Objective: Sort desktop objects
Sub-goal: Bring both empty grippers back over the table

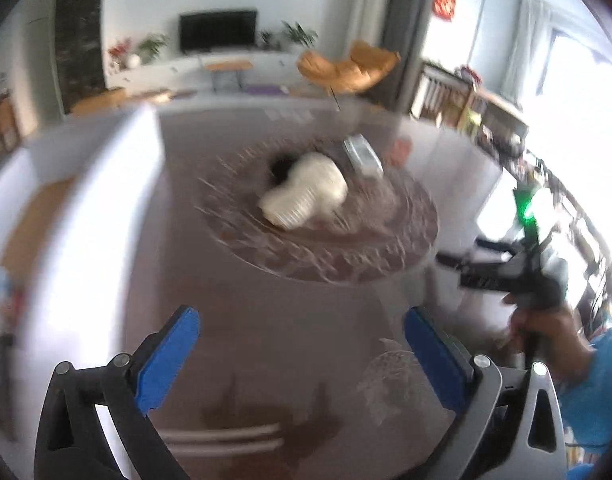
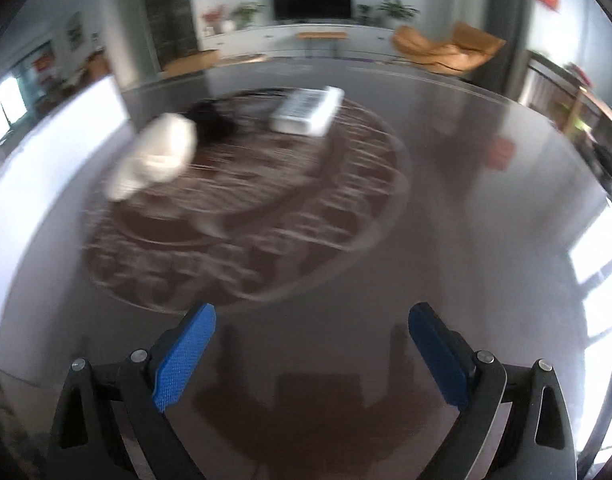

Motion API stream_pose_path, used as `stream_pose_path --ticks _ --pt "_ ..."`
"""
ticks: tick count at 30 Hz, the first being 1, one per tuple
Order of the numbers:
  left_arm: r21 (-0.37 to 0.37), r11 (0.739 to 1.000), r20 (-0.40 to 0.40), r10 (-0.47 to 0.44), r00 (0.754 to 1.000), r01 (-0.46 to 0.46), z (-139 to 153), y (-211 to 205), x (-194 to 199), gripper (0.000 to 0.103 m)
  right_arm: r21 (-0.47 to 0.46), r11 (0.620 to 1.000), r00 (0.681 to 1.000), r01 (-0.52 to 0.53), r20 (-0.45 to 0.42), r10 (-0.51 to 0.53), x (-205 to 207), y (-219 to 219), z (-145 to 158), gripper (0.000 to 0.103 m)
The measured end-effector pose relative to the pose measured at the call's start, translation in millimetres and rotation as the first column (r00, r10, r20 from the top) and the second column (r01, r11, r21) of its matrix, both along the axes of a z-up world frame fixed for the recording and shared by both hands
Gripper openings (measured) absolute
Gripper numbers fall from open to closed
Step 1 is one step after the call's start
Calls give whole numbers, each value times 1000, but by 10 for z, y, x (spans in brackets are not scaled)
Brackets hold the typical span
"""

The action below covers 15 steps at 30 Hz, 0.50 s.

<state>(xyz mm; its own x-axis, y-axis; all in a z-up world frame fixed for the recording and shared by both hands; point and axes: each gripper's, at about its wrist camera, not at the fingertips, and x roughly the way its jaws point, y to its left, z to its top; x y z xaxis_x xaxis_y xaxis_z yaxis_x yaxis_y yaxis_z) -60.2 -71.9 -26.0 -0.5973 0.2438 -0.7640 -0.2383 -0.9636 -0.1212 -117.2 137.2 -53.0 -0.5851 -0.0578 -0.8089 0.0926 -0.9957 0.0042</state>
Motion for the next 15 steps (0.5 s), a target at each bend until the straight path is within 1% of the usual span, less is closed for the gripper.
stream_pose_path --ticks 1,3,5,9,14,15 --pt "-11 1000 17 -9 1000 9 -121 101 -97 103 -7 1000 1000 18 2 -18 38 155 48 98" --pt "-47 999 50 -22 999 24 -356 349 -310 103 -54 998 999 38 -21 -40 29 264 69 98" --pt "-56 998 56 -34 998 37 -460 517 -418 103 -44 998 999 49 -14 -49 53 280 62 98" --pt "-104 994 34 -37 999 40 -521 752 -636 103 23 999 999 46 -3 -46 11 186 51 101" --pt "-148 988 76 -40 996 51 -660 966 -912 103 16 998 998 56 2 -56 30 158 15 103" --pt "-153 987 60 -41 997 49 -641 980 -927 103 17 998 998 55 3 -55 31 158 17 103"
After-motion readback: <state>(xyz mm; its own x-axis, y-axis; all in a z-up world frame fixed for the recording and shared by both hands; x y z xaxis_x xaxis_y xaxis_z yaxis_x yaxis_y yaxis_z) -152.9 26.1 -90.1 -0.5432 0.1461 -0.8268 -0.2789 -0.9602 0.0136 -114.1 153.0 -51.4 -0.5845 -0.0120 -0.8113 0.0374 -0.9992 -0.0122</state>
